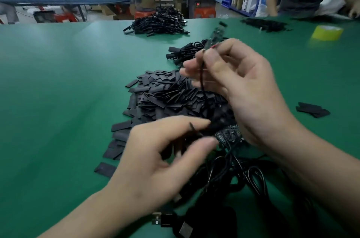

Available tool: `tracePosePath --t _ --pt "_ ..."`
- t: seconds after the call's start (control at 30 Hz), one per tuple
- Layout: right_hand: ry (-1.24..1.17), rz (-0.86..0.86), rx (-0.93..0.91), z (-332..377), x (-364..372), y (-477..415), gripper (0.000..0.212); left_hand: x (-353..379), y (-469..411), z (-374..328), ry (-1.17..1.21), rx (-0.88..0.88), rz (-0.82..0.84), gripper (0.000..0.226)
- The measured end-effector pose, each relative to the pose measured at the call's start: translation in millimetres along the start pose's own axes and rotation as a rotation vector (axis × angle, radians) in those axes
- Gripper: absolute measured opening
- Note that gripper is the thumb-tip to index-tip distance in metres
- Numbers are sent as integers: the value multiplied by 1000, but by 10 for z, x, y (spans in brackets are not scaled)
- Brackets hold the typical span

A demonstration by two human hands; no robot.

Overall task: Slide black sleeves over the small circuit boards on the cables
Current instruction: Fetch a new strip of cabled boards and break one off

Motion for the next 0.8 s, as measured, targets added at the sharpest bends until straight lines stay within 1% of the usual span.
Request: tracePosePath --t 0.07,0.1,0.17,0.27,0.3,0.37,0.43,0.5,0.57,0.6,0.67,0.7,0.73,0.8 --pt "216 62 -12 63 47 -56 11 -69 0 60 97 -58 -96 13" --pt "257 80 -10 97 63 -93 11 -95 1 83 133 -74 -127 16" --pt "240 112 21 130 103 -153 12 -115 -1 93 162 -82 -159 19" --pt "163 132 94 117 158 -189 16 -103 -9 45 178 -66 -147 18" --pt "134 130 109 116 170 -189 16 -103 -8 31 136 -51 -135 18" --pt "80 120 117 130 176 -189 17 -90 -7 -16 -67 20 -97 18" --pt "50 69 89 184 120 -193 15 -19 -5 -51 -242 100 18 22" --pt "-12 -26 29 301 -24 -229 13 57 11 -59 -341 168 140 27" --pt "-66 -107 -43 447 -230 -298 16 60 11 -55 -361 178 185 39" --pt "-64 -119 -65 515 -320 -340 19 15 -3 -41 -304 158 179 46" --pt "5 -104 -50 600 -461 -413 29 -150 -52 43 -185 67 96 55" --pt "61 -102 -16 619 -537 -442 33 -245 -78 124 -198 3 38 53" --pt "129 -98 29 631 -603 -450 33 -329 -101 225 -266 -70 -4 47" --pt "310 -55 105 651 -684 -429 30 -416 -128 420 -444 -203 9 39"
Point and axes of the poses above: each hand's wrist, its own y-axis away from the middle knuckle, its own x-axis out of the palm, z = x × y, the point moved 5 cm from there along -y, towards the middle knuckle, and after that the axes turned 10 degrees about z, right-handed, at the moved point
